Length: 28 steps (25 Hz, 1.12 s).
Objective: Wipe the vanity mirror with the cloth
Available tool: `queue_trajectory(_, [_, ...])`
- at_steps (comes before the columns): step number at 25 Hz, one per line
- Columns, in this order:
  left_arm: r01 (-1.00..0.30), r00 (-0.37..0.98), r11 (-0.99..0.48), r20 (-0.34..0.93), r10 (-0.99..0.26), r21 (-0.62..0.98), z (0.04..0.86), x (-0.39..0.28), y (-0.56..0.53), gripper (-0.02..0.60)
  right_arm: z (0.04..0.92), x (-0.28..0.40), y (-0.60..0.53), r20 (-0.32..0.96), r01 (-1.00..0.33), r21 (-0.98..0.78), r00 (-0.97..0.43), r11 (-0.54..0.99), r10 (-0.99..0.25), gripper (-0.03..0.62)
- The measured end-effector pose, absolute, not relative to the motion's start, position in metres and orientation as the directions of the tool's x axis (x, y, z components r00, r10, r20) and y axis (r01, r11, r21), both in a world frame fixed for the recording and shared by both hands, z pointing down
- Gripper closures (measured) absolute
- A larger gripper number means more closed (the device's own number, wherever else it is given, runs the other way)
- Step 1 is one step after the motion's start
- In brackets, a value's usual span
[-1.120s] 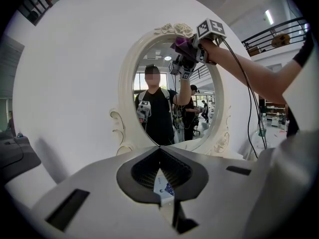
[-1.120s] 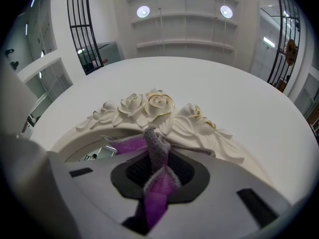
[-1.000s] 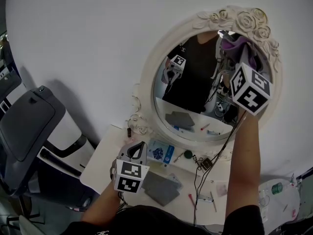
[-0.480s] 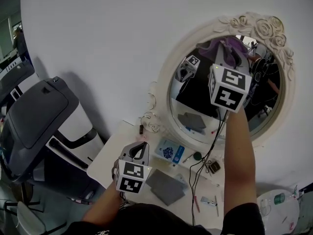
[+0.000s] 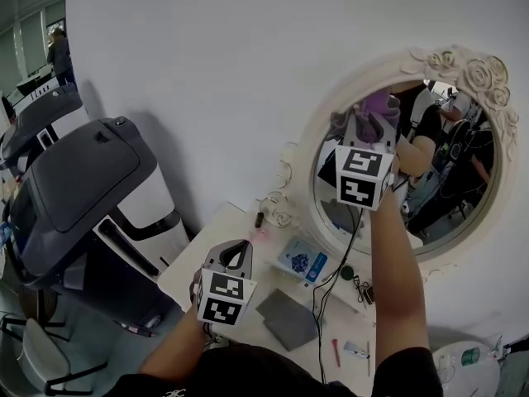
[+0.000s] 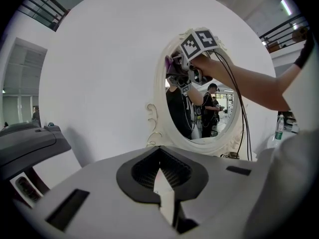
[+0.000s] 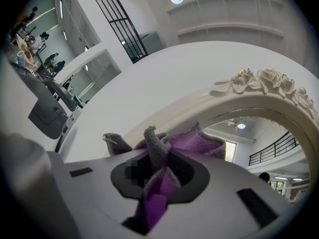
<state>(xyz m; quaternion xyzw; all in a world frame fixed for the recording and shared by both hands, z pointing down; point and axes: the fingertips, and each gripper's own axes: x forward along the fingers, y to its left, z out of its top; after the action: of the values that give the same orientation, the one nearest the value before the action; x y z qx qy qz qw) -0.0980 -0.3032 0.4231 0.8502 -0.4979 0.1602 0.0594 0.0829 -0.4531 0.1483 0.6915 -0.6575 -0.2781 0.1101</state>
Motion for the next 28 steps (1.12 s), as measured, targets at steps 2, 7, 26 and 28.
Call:
queue_trajectory(2, [-0.866,0.453,-0.497,0.333,-0.827,-0.057,0.424,-0.099,-0.303,0.577,0.163,0.077,-0.457,-0.218,-0.830,0.548,-0.024,-0.103,-0.976,0.543])
queue_trajectory(7, [-0.858,0.468,-0.511,0.327,-0.821,-0.055,0.424,-0.096,-0.303,0.577,0.190,0.067,-0.461,-0.171,-0.745,0.661,-0.036,-0.088,-0.985,0.543])
queue_trajectory(26, [-0.705,0.645,-0.705,0.341,-0.684,-0.082,0.423,-0.002,-0.298,0.577,0.116,0.239,-0.362,-0.401,-0.731,0.529,0.233,-0.431,-0.886,0.536])
queue_trajectory(28, [-0.693,0.654,-0.716,0.346,-0.673,-0.083,0.425,0.005,-0.298,0.577,0.113,0.257,-0.351,-0.410,-0.728,0.508,0.265,-0.460,-0.873,0.536])
